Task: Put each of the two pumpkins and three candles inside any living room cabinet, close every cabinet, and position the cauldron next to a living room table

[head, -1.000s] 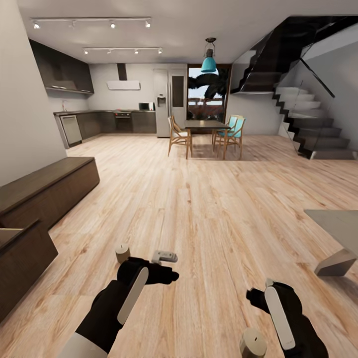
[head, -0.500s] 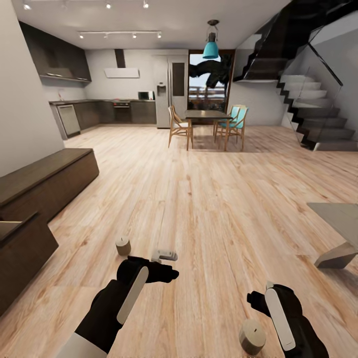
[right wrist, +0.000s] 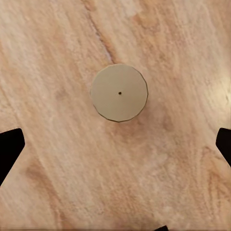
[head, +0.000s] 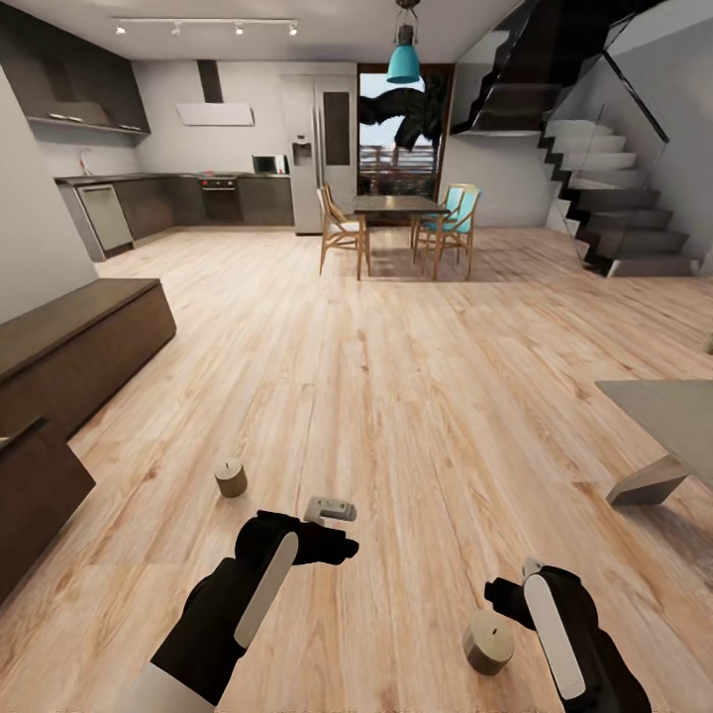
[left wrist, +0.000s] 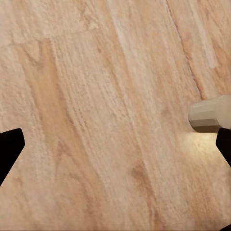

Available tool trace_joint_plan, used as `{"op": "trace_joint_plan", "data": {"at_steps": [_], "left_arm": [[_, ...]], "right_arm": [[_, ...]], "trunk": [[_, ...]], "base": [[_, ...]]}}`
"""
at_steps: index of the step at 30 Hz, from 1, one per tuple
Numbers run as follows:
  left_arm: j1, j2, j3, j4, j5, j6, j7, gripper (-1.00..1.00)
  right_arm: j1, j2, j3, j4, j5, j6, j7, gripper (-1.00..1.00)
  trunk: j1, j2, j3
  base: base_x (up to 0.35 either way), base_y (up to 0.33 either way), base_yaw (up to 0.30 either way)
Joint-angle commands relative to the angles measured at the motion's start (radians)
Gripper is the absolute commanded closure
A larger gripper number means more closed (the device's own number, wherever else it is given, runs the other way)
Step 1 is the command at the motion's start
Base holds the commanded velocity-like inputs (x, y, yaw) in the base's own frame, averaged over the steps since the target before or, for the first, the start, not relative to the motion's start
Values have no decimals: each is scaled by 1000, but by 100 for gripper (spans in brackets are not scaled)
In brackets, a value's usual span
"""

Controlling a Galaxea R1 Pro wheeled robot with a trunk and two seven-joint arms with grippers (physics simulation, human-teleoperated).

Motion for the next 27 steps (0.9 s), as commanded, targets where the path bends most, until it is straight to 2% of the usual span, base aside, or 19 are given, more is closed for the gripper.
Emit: {"op": "trace_joint_plan", "data": {"at_steps": [1, 16, 23, 27], "left_arm": [[-1, 0, -1, -2, 11, 3, 11, -100], [2, 0, 1, -65, 11, 3, 9, -100], [2, 0, 2, -128, 12, 6, 7, -100], [3, 0, 1, -139, 12, 6, 7, -100]], "right_arm": [[0, 1, 0, -1, -10, 2, -9, -100], [0, 7, 8, -17, -10, 0, -9, -100], [-5, 9, 38, -18, -10, -2, -12, -100], [-83, 9, 48, -8, -8, -3, -15, -100]], "trunk": [[0, -1, -5], [7, -4, -63], [10, -6, -90], [12, -7, -105]], "base": [[0, 0, -7], [0, 0, -1], [0, 0, 0], [0, 0, 0]]}}
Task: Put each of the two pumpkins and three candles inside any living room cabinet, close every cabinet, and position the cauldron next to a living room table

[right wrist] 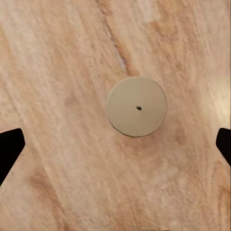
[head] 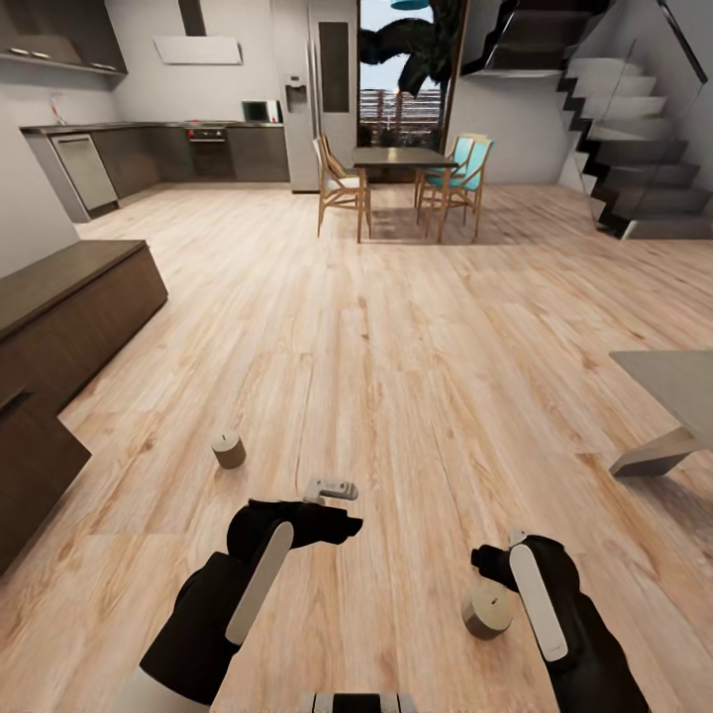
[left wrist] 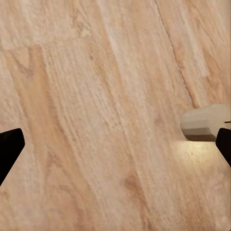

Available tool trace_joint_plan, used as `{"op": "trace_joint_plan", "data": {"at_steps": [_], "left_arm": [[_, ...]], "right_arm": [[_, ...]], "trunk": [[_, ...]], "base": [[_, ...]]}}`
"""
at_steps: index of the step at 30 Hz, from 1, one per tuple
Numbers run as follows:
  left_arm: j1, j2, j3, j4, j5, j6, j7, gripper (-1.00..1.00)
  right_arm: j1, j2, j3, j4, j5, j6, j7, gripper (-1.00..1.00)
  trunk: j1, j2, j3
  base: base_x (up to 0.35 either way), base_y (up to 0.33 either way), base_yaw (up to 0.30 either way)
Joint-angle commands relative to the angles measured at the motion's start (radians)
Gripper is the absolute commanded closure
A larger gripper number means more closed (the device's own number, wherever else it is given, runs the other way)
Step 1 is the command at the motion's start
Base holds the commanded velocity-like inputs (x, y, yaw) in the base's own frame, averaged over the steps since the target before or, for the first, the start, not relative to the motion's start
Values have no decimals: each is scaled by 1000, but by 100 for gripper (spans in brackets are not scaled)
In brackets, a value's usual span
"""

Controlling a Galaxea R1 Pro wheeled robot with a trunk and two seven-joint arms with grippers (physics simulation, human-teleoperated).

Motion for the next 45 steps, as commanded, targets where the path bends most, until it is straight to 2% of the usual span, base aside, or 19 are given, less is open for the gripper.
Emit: {"op": "trace_joint_plan", "data": {"at_steps": [1, 7, 12, 16, 22, 29, 36, 45], "left_arm": [[-1, 0, -1, -2, 11, 4, 10, -100], [-1, 0, 0, -4, 11, 3, 10, -100], [-1, 0, 0, -3, 11, 2, 10, -100], [-1, 0, 1, -4, 11, 2, 11, -100], [-1, 0, 0, -8, 11, 3, 11, -100], [0, 0, 0, -58, 11, 12, 12, -100], [0, 1, 6, -66, 12, 12, 10, -100], [0, 2, 8, -67, 14, 12, 7, -100]], "right_arm": [[-27, 1, 1, 11, -11, 2, -8, -100], [-121, 1, 8, 96, -12, -1, -5, -100], [-155, -1, 19, 161, -9, -48, -5, -100], [-174, -5, 21, 189, -4, -59, -9, -100], [-181, -9, 22, 198, -3, -63, -9, -100], [-182, -13, 21, 199, 0, -62, -8, -100], [-182, -27, 17, 197, -1, -62, -9, -100], [-181, -31, 12, 191, 2, -62, -10, -100]], "trunk": [[0, -1, -5], [3, -2, -28], [3, -2, -32], [5, -3, -47], [8, -5, -71], [11, -6, -98], [14, -8, -125], [18, -10, -160]], "base": [[0, 0, 0], [0, 0, 0], [0, 0, 0], [0, 0, 0], [0, 0, 0], [0, 0, 0], [0, 0, 0], [0, 0, 0]]}}
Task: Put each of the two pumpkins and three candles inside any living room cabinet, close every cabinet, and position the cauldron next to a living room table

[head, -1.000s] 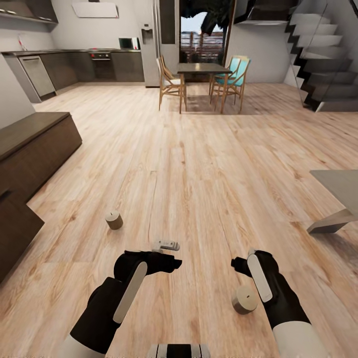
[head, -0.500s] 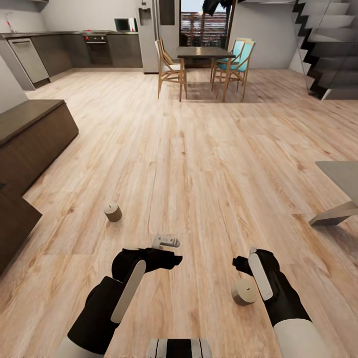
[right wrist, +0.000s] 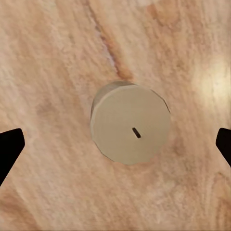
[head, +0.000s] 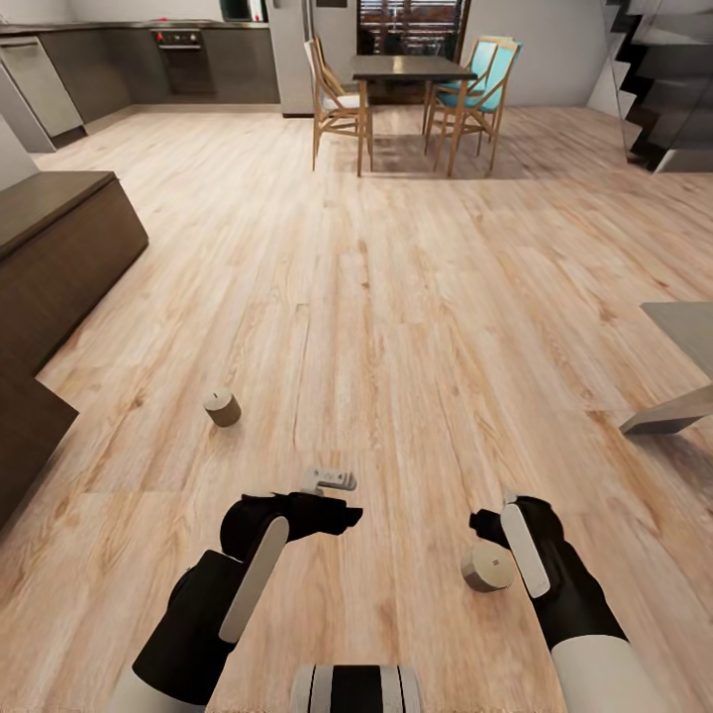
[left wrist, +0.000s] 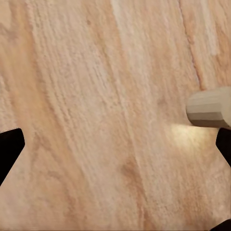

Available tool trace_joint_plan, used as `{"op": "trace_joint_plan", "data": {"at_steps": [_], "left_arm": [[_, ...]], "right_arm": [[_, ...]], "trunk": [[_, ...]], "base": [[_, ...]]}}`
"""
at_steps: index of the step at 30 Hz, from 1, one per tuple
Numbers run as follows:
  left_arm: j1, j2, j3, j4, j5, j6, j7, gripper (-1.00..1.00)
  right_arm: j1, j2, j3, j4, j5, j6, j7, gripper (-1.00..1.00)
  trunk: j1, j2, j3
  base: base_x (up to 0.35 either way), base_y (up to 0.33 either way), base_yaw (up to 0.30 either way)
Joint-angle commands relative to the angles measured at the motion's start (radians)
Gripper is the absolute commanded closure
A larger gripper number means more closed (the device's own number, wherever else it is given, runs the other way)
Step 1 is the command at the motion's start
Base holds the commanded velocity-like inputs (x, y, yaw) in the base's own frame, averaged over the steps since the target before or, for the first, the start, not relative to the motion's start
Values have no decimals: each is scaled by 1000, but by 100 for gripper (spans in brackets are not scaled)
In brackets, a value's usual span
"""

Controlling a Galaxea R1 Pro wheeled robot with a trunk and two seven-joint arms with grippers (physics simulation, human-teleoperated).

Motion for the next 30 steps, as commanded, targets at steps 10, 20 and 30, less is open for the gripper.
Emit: {"op": "trace_joint_plan", "data": {"at_steps": [10, 20, 30], "left_arm": [[-1, 0, -8, -1, 10, 4, 10, -100], [-1, 0, -7, -1, 9, 4, 13, -100], [-1, -1, -8, 4, 7, 4, 17, -100]], "right_arm": [[0, 1, 0, -3, -9, 2, -9, -100], [0, 2, 1, -3, -16, 2, -9, -100], [0, 0, -2, -3, -19, 2, -9, -100]], "trunk": [[4, -3, -40], [5, -3, -47], [5, -3, -47]], "base": [[0, 0, 0], [0, 0, 0], [110, -36, 0]]}}
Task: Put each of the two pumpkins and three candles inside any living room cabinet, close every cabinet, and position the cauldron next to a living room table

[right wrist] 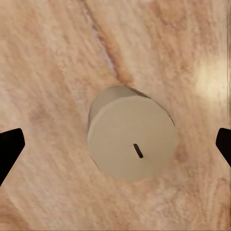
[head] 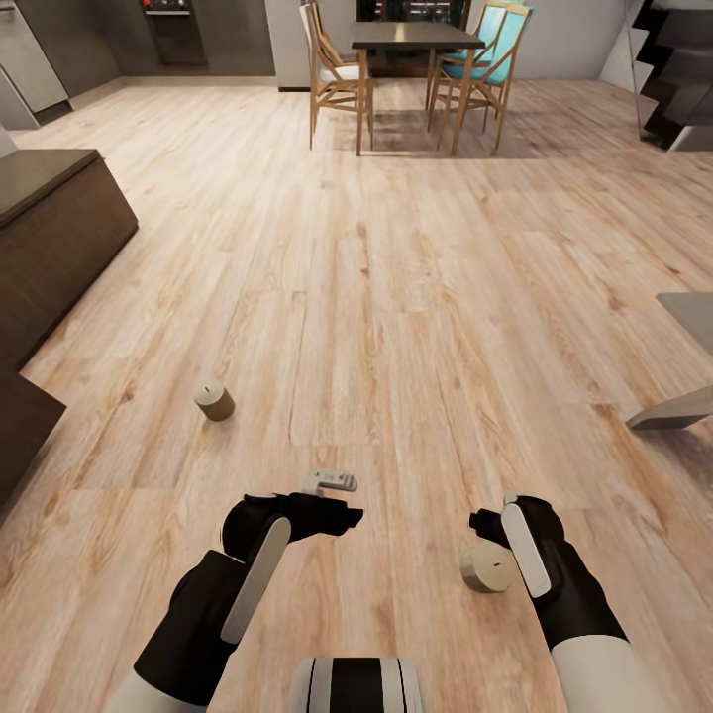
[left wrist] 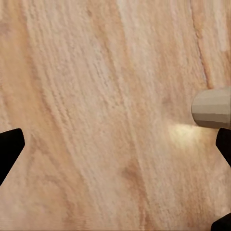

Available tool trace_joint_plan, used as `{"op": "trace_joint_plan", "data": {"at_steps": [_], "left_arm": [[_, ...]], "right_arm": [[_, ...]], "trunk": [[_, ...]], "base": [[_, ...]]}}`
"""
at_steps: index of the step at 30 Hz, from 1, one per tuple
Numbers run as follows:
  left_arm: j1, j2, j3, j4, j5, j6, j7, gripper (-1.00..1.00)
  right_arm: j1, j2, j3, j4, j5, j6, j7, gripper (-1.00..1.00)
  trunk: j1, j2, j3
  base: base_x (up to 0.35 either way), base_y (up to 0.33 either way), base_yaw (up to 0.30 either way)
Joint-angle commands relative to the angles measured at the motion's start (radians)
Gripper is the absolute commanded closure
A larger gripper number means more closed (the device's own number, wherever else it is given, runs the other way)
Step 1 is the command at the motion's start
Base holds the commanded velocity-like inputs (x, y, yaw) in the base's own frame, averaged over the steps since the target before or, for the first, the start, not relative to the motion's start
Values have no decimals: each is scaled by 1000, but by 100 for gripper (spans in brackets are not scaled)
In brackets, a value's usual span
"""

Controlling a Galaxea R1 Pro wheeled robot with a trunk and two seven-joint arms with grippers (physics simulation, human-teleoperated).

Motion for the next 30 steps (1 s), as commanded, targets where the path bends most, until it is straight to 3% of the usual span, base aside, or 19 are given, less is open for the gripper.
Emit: {"op": "trace_joint_plan", "data": {"at_steps": [1, 23, 30], "left_arm": [[-1, 0, -1, 0, 11, 4, 16, -100], [0, 0, -1, -2, 12, 4, 44, -100], [0, 0, -1, -2, 12, 4, 44, -100]], "right_arm": [[0, 1, -1, -1, -11, 1, -9, -100], [0, 2, -1, -2, -15, 1, -9, -100], [0, 1, -1, -1, -16, 1, -9, -100]], "trunk": [[0, 0, -1], [0, 0, -1], [3, -2, -28]], "base": [[114, -182, 0], [38, -40, 0], [0, 0, 0]]}}
